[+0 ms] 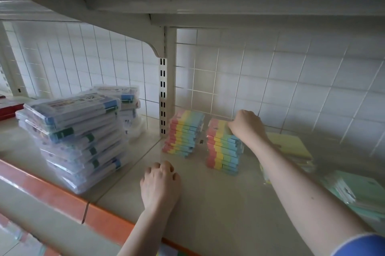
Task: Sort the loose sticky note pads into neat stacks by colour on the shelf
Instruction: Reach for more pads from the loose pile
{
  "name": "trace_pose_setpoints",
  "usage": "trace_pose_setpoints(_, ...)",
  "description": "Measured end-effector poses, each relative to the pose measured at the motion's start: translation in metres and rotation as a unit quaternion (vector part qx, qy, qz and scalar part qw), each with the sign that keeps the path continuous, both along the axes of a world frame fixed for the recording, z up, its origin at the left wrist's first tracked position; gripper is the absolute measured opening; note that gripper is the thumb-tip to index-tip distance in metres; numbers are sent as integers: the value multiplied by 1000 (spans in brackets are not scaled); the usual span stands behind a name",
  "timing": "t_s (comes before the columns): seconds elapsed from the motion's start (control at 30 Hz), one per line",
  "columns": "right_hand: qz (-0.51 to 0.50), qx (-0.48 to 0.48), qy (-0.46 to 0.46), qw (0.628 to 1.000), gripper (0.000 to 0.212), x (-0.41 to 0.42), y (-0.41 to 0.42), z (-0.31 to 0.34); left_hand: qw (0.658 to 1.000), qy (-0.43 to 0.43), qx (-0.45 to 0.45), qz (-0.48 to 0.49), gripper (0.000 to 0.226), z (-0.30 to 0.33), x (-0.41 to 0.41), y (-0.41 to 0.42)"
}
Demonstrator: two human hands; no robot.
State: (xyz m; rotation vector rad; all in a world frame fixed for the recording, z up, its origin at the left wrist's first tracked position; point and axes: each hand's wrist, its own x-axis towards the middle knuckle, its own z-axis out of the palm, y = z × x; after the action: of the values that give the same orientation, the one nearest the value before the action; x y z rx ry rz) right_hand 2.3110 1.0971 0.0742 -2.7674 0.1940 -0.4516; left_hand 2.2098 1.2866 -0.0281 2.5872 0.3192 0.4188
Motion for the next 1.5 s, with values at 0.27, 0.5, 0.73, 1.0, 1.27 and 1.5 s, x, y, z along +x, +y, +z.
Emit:
trace_pose_setpoints(0.27, 54, -163, -54, 984, 22, -5, -2, -11, 1000, 5, 12, -12, 23, 0, 0, -1)
trace_pose_setpoints(0.5, 20, -177, -111, 978, 19, -14, 3, -11, 999, 17, 18, -29, 24, 1, -2, -1)
trace_pose_setpoints(0.73, -1, -153, -283, 947, 12, -68, -15, -15, 998, 25, 31, -56, 28, 4, -3, -2)
trace_pose_setpoints(1.0, -131, -147, -268, 943, 13, -160, -75, -67, 995, -10, -28, -95, 35, 2, -9, 1)
trace_pose_setpoints(1.27, -209, -172, -201, 941, 22, -229, -136, -98, 988, -77, -8, -133, 38, 3, -30, -24)
trace_pose_setpoints(1.5, -227, -153, -253, 928, 28, -280, -192, -106, 976, -117, -11, -182, 33, 1, -80, -100)
